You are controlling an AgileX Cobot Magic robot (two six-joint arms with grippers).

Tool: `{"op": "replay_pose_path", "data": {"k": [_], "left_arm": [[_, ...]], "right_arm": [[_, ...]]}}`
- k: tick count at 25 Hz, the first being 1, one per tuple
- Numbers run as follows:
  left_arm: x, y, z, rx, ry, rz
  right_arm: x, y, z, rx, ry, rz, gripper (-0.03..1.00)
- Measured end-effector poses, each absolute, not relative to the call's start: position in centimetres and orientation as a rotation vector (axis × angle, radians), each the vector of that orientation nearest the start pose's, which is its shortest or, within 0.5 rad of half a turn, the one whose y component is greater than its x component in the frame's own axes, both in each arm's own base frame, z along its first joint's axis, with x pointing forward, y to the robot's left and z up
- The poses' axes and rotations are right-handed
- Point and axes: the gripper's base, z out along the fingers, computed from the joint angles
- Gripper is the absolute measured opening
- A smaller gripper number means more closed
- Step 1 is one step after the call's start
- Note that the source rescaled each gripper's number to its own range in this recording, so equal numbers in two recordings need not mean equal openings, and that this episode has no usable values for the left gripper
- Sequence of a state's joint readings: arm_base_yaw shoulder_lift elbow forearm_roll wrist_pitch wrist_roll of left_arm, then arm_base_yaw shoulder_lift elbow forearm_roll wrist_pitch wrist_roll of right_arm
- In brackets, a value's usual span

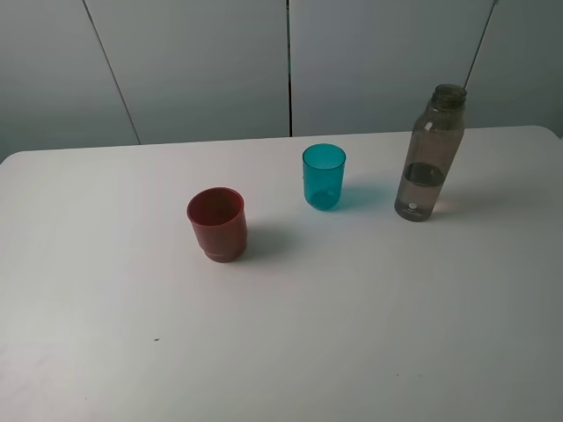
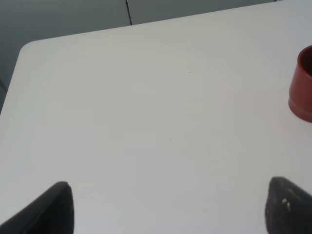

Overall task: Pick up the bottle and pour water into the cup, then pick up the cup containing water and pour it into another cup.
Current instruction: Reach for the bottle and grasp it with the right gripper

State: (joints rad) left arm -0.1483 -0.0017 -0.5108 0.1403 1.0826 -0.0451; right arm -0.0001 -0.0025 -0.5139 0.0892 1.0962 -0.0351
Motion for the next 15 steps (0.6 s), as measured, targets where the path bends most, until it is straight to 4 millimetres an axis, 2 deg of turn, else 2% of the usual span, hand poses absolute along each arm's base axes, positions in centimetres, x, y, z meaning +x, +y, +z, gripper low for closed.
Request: {"op": "replay_pose_path", "data": {"k": [5, 7, 12, 15], "left_arm": [[-0.6, 1.2, 27.9, 0.096, 2.044, 0.048], [-0.6, 1.2, 27.9, 0.096, 2.044, 0.048], [-0.6, 1.2, 27.9, 0.096, 2.044, 0.048], [-0.6, 1.2, 27.9, 0.096, 2.044, 0.048]], "right_arm": [[-0.8, 0.8, 27.9, -0.045, 2.066, 0.094, 1.00], [0.0, 0.7, 27.9, -0.029, 2.116, 0.087, 1.00], [3.8, 0.7, 27.7, -0.009, 2.314, 0.109, 1.00], [7.0, 1.1, 28.8, 0.029, 2.227, 0.174, 1.00]]}}
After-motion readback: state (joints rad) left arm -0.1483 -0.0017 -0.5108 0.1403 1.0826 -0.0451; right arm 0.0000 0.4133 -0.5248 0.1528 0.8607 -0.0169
